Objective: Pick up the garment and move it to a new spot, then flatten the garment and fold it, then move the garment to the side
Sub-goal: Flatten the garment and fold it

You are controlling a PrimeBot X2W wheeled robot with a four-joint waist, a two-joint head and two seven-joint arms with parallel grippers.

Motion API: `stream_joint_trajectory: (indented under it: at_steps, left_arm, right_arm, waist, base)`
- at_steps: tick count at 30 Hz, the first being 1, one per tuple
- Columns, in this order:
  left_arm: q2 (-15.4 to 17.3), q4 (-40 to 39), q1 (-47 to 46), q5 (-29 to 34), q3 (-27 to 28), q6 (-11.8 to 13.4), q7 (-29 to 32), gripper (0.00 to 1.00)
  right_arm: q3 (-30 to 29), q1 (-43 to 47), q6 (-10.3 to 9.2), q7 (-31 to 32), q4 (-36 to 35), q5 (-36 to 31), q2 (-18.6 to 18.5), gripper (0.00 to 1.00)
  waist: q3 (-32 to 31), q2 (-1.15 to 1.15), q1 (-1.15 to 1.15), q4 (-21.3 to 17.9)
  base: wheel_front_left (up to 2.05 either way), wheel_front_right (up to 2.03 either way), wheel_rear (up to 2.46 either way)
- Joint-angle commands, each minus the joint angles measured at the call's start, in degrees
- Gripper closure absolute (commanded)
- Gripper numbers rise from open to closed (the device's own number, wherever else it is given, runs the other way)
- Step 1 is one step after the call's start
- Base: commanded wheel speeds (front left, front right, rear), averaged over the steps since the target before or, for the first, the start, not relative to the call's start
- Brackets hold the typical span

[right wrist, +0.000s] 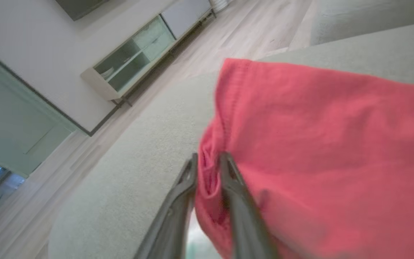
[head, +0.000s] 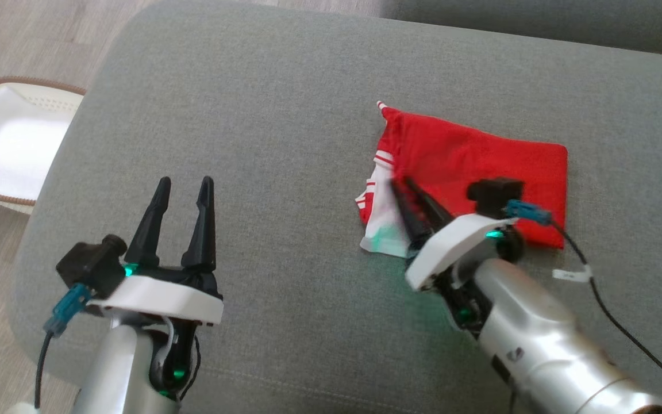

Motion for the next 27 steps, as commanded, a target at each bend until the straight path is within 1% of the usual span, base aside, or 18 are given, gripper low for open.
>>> stream_joint_trajectory:
  at_steps: [1, 4, 7, 10, 12, 15, 18, 24, 27]
  left_arm:
    - [0.50, -1.64, -2.39, -0.26, 1.61, -0.34, -0.32, 0.00]
    - [0.50, -1.55, -2.22, 0.08, 2.28, -0.34, -0.32, 0.00]
    - [0.50, -1.69, -1.96, 0.35, 2.54, -0.34, -0.32, 0.00]
    - [0.50, -2.00, -1.53, 0.60, 2.95, -0.34, -0.32, 0.00]
    - [0.50, -2.34, -1.29, 0.72, 3.18, -0.34, -0.32, 0.00]
    - [0.50, -3.14, -1.11, 0.77, 3.70, -0.34, -0.32, 0.00]
    - [0.50, -4.21, -1.34, 0.55, 4.26, -0.34, -0.32, 0.00]
    - [0.50, -5.77, -2.16, 0.13, 5.13, -0.29, -0.32, 0.00]
    - [0.50, -6.20, -2.44, -0.01, 5.49, -0.07, -0.32, 0.00]
  right_arm:
    - [3.53, -1.42, -0.05, -0.72, -3.95, 2.25, 1.07, 0.00]
    - [6.62, -1.48, -0.05, -1.40, -7.04, 5.56, 1.07, 0.00]
    - [7.69, -2.10, -0.05, -2.30, -8.74, 7.85, 1.07, 0.00]
    - [6.48, -3.10, -0.05, -2.85, -8.30, 8.16, 1.07, 0.00]
    - [4.83, -3.95, -0.05, -2.98, -7.44, 6.37, 1.07, 0.00]
    - [-0.88, -4.35, -0.05, -3.02, -7.27, 0.41, 1.07, 0.00]
    - [-8.43, -3.43, -0.05, -3.03, -8.24, -9.04, 0.96, 0.00]
    - [-24.16, 3.45, -0.05, -3.04, -16.12, -29.15, -1.03, 0.00]
    - [-30.80, 7.78, -0.05, -3.04, -20.50, -36.13, -0.57, 0.00]
  waist:
    - [-0.18, 0.00, 0.00, -0.16]
    - [-0.69, 0.00, 0.00, -0.92]
    - [-1.38, 0.00, 0.00, -2.08]
    - [-2.15, 0.00, 0.00, -3.75]
    - [-2.59, 0.00, 0.00, -4.99]
    - [-2.97, 0.00, 0.00, -7.01]
    - [-2.91, 0.00, 0.00, -8.95]
    - [-2.86, 0.00, 0.00, -11.98]
    - [-2.90, 0.00, 0.00, -13.37]
  base:
    - [0.00, 0.00, 0.00]
    - [0.00, 0.00, 0.00]
    - [0.00, 0.00, 0.00]
    - [0.00, 0.00, 0.00]
    - [0.00, 0.00, 0.00]
    - [0.00, 0.00, 0.00]
    - [0.00, 0.00, 0.00]
    - [0.00, 0.00, 0.00]
    - [0.00, 0.00, 0.00]
